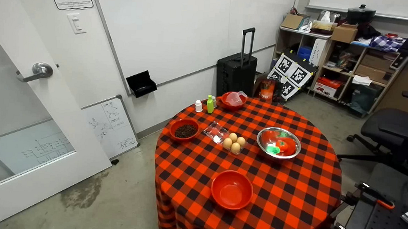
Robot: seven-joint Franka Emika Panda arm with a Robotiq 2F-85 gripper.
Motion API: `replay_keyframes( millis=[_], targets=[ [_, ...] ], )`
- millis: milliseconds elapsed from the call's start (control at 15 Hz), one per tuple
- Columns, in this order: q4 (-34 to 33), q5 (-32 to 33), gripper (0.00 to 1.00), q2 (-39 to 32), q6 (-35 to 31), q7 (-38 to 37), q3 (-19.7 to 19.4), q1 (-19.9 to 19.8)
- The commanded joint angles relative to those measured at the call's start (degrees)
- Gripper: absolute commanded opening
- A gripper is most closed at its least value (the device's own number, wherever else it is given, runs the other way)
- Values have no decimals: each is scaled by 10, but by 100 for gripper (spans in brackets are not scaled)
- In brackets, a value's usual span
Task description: Put the tomato on the table
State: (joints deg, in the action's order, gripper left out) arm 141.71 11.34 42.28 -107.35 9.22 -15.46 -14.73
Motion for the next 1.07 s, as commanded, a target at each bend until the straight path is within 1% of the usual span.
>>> replay_keyframes(
  millis=[0,267,400,667,1000],
  targets=[
    [-2,1,100,0,2,-1,-1,1],
    [-2,1,100,0,2,-1,-1,1],
    [-5,1,100,-22,-1,-10,3,4],
    [0,-15,100,-80,-30,-36,4,10],
    [10,-35,100,-170,-95,-58,13,21]
  ],
)
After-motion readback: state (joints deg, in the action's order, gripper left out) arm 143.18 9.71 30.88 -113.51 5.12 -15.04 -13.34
